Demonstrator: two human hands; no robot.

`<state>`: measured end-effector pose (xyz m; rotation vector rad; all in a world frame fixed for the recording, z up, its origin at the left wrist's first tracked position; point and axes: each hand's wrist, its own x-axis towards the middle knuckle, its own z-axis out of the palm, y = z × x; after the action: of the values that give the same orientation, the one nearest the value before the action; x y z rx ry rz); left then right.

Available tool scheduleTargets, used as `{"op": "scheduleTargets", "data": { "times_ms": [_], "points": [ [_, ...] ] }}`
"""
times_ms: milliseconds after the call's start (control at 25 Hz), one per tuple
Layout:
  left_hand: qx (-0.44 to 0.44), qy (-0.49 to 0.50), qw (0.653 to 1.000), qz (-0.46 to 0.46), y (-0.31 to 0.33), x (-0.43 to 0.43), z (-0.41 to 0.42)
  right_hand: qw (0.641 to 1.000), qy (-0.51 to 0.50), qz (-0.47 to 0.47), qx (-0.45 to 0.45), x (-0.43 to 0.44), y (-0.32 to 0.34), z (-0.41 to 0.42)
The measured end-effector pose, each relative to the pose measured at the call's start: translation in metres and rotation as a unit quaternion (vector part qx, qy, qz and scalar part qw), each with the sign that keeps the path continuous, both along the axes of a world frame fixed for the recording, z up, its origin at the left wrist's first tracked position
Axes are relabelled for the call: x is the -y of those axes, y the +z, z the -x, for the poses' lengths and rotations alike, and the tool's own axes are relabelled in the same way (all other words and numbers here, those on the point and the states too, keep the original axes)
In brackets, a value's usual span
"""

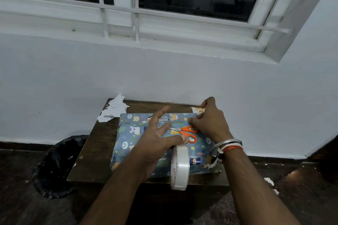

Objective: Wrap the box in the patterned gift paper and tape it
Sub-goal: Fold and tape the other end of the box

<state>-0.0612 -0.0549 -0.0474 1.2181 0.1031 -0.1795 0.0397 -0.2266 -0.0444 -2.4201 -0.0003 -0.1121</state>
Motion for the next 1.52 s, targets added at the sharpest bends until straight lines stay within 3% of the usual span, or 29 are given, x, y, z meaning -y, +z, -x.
{"op": "scheduleTargets", "data": {
  "times_ms": [320,440,520,600,680,1000,1240,1520],
  "points": [
    [0.007,0.022,1.000,0.001,0.004,-0.010,0.005,0.999,-0.023,0.008,-0.025,0.007,0.000,0.005],
    [0.029,0.024,0.999,0.002,0.009,-0.015,0.009,0.999,-0.010,0.002,0.041,0.001,0.003,0.022],
    [0.051,0.030,0.998,-0.005,0.013,-0.019,0.013,0.994,0.037,-0.063,0.077,-0.007,0.019,0.045],
    [0.083,0.029,0.996,-0.034,0.017,-0.021,0.018,0.974,0.137,-0.177,0.027,-0.015,0.040,0.070],
    [0.106,0.024,0.992,-0.057,0.020,-0.022,0.022,0.951,0.235,-0.202,-0.023,-0.019,0.054,0.090],
    [0.133,0.032,0.983,-0.126,0.027,-0.021,0.030,0.950,0.270,-0.157,0.009,-0.023,0.057,0.090],
    [0.135,0.011,0.981,-0.136,0.027,-0.018,0.032,0.951,0.233,-0.053,0.198,-0.031,0.048,0.091],
    [0.130,0.011,0.979,-0.158,0.027,-0.016,0.035,0.927,0.221,0.047,0.299,-0.036,0.041,0.093]
  ]
}}
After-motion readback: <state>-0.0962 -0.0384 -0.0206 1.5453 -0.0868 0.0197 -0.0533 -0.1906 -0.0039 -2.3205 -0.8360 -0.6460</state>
